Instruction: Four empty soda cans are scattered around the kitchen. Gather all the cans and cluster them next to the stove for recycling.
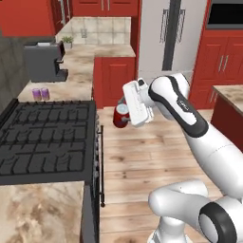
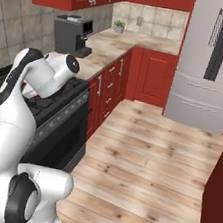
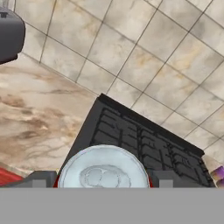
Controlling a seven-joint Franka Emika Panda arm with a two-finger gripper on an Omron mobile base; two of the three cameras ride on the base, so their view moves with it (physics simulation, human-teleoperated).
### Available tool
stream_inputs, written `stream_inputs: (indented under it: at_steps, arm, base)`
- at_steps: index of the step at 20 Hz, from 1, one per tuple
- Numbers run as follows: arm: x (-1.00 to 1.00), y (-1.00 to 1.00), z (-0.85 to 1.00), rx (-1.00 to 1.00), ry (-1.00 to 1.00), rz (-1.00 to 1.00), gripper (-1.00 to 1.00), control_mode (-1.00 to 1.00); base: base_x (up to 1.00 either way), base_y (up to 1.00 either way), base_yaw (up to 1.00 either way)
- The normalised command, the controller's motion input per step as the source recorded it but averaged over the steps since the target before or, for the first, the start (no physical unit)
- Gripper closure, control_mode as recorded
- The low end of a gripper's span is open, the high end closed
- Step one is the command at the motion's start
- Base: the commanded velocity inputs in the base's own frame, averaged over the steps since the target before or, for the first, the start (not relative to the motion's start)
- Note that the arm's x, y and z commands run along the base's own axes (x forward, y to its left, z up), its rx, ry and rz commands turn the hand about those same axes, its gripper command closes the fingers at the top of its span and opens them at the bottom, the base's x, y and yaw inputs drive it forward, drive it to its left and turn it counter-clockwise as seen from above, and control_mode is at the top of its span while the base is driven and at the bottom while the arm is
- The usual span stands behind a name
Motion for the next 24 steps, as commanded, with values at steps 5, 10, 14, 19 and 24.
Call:
stream_inputs:
  at_steps: [5, 10, 14, 19, 24]
  arm:
    - [0.0, 0.0, 0.0, 0.0, 0.0, 0.0, 1.0, 1.0]
    - [0.0, 0.0, 0.0, 0.0, 0.0, 0.0, 1.0, 1.0]
    - [0.0, 0.0, 0.0, 0.0, 0.0, 0.0, 1.0, 1.0]
    - [0.0, 0.0, 0.0, 0.0, 0.0, 0.0, 1.0, 1.0]
    - [0.0, 0.0, 0.0, 0.0, 0.0, 0.0, 1.0, 1.0]
  base:
    - [0.69, 0.29, -0.03]
    - [0.85, 0.2, -0.01]
    - [0.88, 0.21, 0.0]
    - [0.9, 0.2, 0.0]
    - [0.94, 0.19, 0.0]
